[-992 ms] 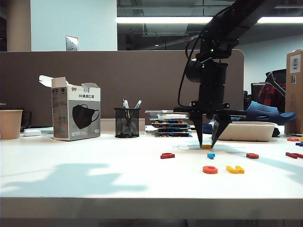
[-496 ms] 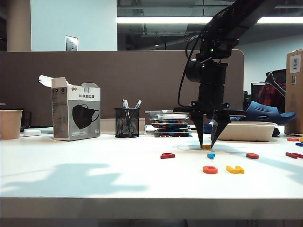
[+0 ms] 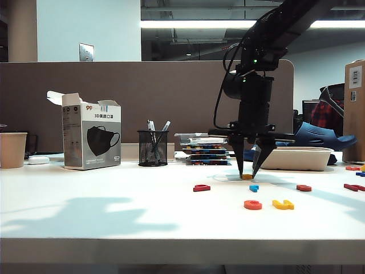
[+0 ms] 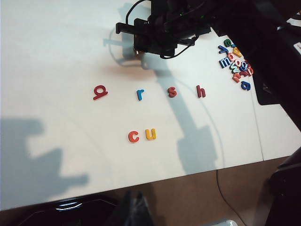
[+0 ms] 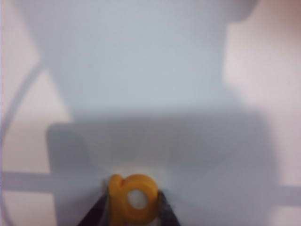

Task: Select the appropriate letters from the row of letter magnets placed on the table to arrange into the word "cup".

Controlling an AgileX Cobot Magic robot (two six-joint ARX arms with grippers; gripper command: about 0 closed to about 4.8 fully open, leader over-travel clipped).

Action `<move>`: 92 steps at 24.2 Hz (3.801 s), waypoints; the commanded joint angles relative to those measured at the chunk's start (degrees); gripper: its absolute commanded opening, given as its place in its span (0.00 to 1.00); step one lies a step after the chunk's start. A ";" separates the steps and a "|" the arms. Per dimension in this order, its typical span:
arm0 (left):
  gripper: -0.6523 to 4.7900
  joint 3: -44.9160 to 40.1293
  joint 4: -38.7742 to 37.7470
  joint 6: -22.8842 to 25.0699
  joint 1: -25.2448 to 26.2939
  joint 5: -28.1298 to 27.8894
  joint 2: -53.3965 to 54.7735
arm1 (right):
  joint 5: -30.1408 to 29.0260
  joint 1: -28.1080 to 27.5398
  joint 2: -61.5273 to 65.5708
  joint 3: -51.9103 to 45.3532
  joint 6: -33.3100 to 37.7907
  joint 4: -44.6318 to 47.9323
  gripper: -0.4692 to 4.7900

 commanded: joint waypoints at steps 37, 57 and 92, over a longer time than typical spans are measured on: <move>0.11 0.17 0.15 -0.11 -0.02 -0.24 -0.15 | 1.18 -1.97 -34.95 -17.16 -5.57 -10.21 0.29; 0.11 0.17 0.15 -0.11 -0.02 -0.22 -0.15 | -3.32 -0.33 -50.07 -68.26 -2.47 19.54 0.29; 0.11 0.17 0.15 -0.11 -0.02 -0.22 -0.15 | -6.93 -0.33 -44.35 -72.37 -1.53 24.48 0.43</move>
